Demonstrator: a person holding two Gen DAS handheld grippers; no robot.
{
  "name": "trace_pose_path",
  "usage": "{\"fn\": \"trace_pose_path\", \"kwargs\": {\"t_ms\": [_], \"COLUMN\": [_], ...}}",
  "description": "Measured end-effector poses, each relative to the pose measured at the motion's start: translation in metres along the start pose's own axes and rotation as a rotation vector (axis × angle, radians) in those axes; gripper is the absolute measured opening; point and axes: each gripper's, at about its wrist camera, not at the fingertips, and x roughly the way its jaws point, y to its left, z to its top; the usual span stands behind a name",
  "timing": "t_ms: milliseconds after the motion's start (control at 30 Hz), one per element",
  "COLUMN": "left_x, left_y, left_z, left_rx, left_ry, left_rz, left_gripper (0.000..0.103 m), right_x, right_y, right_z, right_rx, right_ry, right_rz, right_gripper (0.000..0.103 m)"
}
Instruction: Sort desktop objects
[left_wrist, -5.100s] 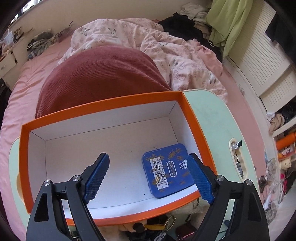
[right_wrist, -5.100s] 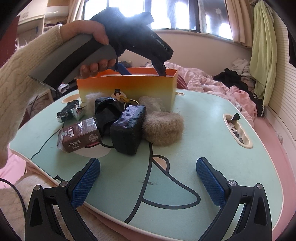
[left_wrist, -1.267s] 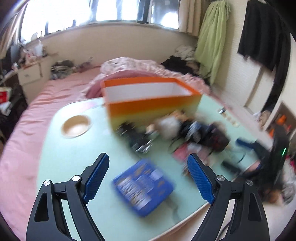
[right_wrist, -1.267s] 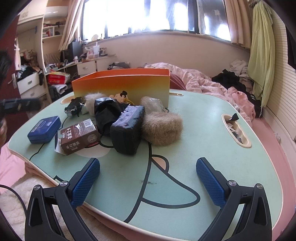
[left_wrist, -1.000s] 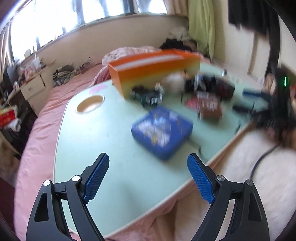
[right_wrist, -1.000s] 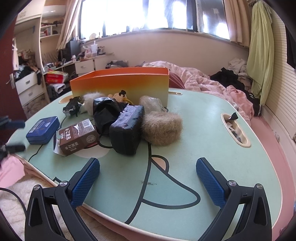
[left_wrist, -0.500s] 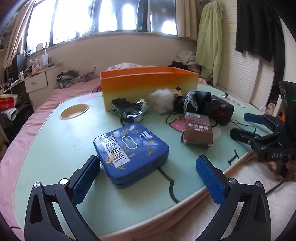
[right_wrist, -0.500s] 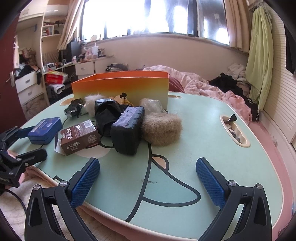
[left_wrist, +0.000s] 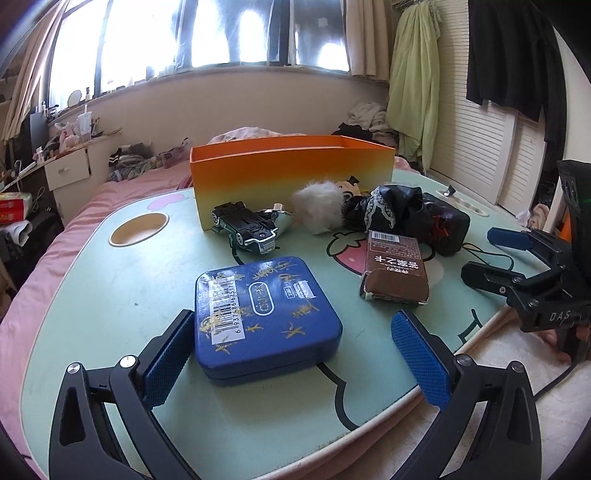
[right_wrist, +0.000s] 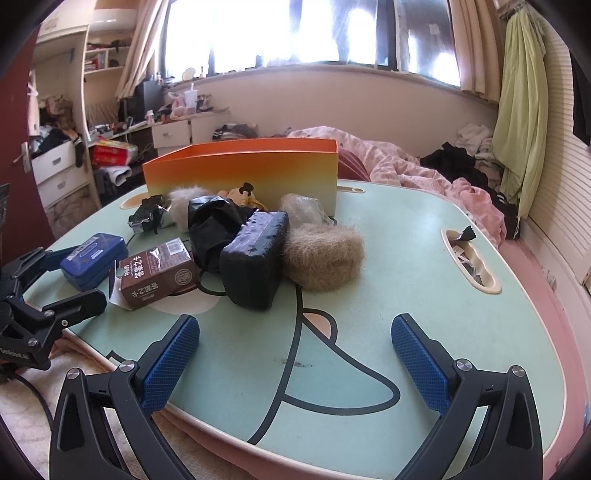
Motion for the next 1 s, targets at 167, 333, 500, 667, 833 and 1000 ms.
{"fn": "trace_pose_path", "kwargs": {"t_ms": [167,333,500,667,833,1000], "left_x": [0.0004,0.0013,0.0016,0.0007,-0.0014,-0.0027], "left_y": [-0.0011,-0.0009,-0.0041,-0.0058,-0.0045,-0.0061], "left_z": [0.0004,0.0003,-0.0009,-0.0025,-0.0049,-0.0057], "left_rx": [0.002,0.005,0.013,0.017,0.027,0.041], "left_ry": [0.001,0.004,0.000,-0.007,-0.019,-0.028], "left_rz": [0.001,0.002,0.010,0.015,0.024,0.029], "left_gripper": [0.103,0.103,0.103,0.103,0.103,0.103], "right_x": [0.0000,0.0016,0.0045,0.0055,0.0058,0.0077], "right_y": [-0.0006,-0.0014,-0.0034,-0.0053,-0.0062,-0.0101], "right_z": [0.0000,-0.0003,-0.0017,-0.0023,-0.0029,-0.0051], "right_rx": [0.001,0.004,0.009,0.012,0.019,0.028], "right_ry": [0.001,0.007,0.016,0.022,0.029,0.031], "right_rz": [0.000,0.000,0.003,0.006,0.009,0.011], "right_gripper": [0.103,0.103,0.103,0.103,0.103,0.103]}}
